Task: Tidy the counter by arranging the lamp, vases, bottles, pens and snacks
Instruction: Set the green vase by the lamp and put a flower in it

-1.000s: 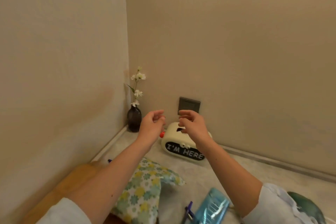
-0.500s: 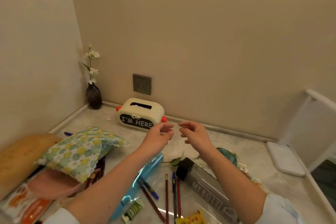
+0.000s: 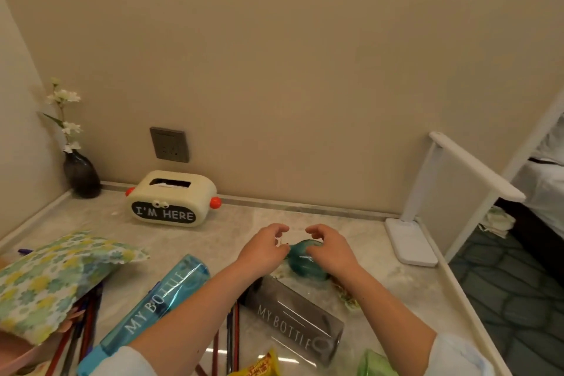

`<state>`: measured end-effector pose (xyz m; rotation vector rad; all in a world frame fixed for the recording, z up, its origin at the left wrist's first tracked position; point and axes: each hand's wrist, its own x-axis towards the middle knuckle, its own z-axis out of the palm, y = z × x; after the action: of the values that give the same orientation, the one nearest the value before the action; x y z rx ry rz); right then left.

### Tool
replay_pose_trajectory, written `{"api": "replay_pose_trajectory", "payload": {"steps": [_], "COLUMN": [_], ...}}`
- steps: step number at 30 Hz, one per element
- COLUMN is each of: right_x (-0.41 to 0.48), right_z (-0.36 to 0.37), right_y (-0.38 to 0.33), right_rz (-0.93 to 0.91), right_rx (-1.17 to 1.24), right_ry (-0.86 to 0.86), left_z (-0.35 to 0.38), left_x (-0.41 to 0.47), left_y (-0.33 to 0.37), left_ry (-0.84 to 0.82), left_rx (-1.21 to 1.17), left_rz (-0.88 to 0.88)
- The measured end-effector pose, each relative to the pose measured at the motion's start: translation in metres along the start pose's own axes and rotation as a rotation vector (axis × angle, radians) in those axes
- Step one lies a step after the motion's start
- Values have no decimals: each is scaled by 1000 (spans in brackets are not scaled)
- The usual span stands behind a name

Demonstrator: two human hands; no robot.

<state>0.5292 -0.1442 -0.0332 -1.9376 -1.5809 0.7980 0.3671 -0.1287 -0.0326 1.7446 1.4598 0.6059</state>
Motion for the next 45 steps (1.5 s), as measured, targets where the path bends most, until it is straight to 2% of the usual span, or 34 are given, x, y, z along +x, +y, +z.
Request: {"api": "replay_pose_trajectory", "payload": {"steps": [7,11,14,16,20,25,30,33,38,45], "right_x": [16,21,23,22,23,25,32,46,68,94], "right_z": [11,19,21,17,-2,-42,-78,-90,-99,-99], "right_y": [7,11,14,15,15,26,56,80,103,118], "right_rz": [-13,-6,-37,-45,54,97,102,170,141,147], "right_rx": [-373,-564,-631,-579,-291,-179,-151,-20,-29,-26], "right_ry": [-163,-205,-162,-107,-10,122,158,227,200,203], "left_z": [19,22,24,26,29,52,88,103,119,133], "left_x": [27,36,43,45,59,81,96,100,111,133], "left_y": [-14,-22,-27,-25,-2,43,76,93,104,110], "left_ry": [-170,-181,-150,-100,-24,-93,-178,-229,-315,-281], "left_rx": [184,208,192,135,36,-178,-348,-322,-251,-295], "left_rz": [-23,-14,-15,-16,8,-6,-74,-150,-256,-256]}}
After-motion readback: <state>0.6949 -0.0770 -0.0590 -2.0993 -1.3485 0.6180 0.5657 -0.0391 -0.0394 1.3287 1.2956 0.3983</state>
